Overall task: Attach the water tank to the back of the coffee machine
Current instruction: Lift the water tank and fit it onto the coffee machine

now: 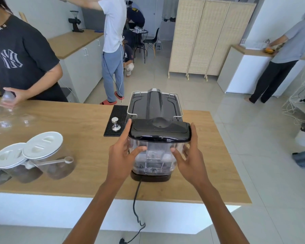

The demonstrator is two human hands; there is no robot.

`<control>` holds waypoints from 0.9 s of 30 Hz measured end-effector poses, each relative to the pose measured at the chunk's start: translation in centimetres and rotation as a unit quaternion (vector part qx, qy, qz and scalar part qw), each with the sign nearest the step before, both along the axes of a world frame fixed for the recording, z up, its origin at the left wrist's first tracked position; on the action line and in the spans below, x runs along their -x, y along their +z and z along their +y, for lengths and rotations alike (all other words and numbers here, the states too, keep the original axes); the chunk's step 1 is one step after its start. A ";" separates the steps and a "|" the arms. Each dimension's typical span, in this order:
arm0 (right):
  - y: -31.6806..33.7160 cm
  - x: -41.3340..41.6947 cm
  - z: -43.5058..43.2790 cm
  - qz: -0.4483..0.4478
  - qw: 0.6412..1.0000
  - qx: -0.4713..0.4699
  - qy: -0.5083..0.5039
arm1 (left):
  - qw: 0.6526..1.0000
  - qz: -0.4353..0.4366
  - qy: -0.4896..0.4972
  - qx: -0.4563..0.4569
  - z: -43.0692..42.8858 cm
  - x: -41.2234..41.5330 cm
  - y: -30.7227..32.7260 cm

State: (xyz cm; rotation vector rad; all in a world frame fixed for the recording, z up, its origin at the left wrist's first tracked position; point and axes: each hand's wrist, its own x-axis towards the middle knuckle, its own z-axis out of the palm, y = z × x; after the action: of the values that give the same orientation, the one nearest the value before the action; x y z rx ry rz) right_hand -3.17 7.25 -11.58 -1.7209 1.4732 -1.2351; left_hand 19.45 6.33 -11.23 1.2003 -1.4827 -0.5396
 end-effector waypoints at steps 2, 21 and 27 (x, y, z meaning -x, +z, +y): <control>0.4 -0.3 -0.4 -0.003 1.000 0.005 -0.005 | 1.000 0.022 -0.004 0.008 -0.3 -0.1 -0.2; 0.2 -2.4 -0.6 0.005 0.999 0.030 -0.035 | 0.996 0.084 -0.003 0.011 -0.5 -0.4 -1.2; -0.2 -2.1 -0.5 0.011 0.999 0.025 -0.042 | 0.996 0.082 0.002 0.019 -0.3 0.1 -1.1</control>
State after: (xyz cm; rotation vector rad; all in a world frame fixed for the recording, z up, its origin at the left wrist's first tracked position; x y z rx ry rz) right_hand -1.10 6.78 -11.82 -1.7245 1.5533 -1.3102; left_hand 19.38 6.00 -12.36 1.1022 -1.3451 -0.5919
